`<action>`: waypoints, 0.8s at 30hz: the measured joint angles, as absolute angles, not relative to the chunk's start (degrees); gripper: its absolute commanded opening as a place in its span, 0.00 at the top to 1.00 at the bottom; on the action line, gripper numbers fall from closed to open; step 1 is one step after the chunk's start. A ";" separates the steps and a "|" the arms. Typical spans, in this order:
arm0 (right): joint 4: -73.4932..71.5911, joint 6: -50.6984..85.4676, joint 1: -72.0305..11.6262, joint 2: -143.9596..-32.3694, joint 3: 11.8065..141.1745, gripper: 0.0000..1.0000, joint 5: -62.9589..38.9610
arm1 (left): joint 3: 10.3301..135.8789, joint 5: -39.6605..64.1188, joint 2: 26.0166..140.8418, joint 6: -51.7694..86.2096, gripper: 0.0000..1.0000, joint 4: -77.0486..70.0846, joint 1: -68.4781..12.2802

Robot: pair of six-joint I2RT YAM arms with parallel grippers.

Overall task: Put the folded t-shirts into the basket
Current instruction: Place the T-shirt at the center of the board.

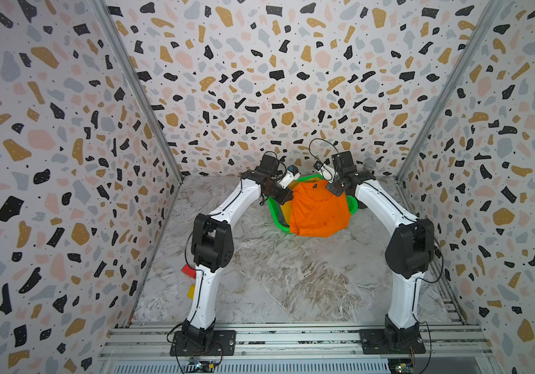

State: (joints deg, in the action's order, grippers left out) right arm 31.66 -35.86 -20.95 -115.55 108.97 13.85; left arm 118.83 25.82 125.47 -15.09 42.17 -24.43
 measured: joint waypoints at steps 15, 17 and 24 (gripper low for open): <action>34.57 -34.70 -20.93 -105.80 101.19 1.00 11.16 | 111.59 34.06 116.68 -10.81 1.00 42.46 -24.88; 34.70 -34.41 -20.95 -103.35 98.63 1.00 10.85 | 109.86 35.03 114.69 -10.68 1.00 42.39 -25.30; 36.36 -33.23 -20.95 -93.51 86.08 1.00 9.10 | 97.82 38.06 107.18 -10.13 1.00 42.44 -28.05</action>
State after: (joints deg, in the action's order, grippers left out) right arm 36.36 -33.23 -20.95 -93.51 86.08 9.10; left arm 97.82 38.06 107.18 -10.13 42.44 -28.05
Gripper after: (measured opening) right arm 0.065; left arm 0.062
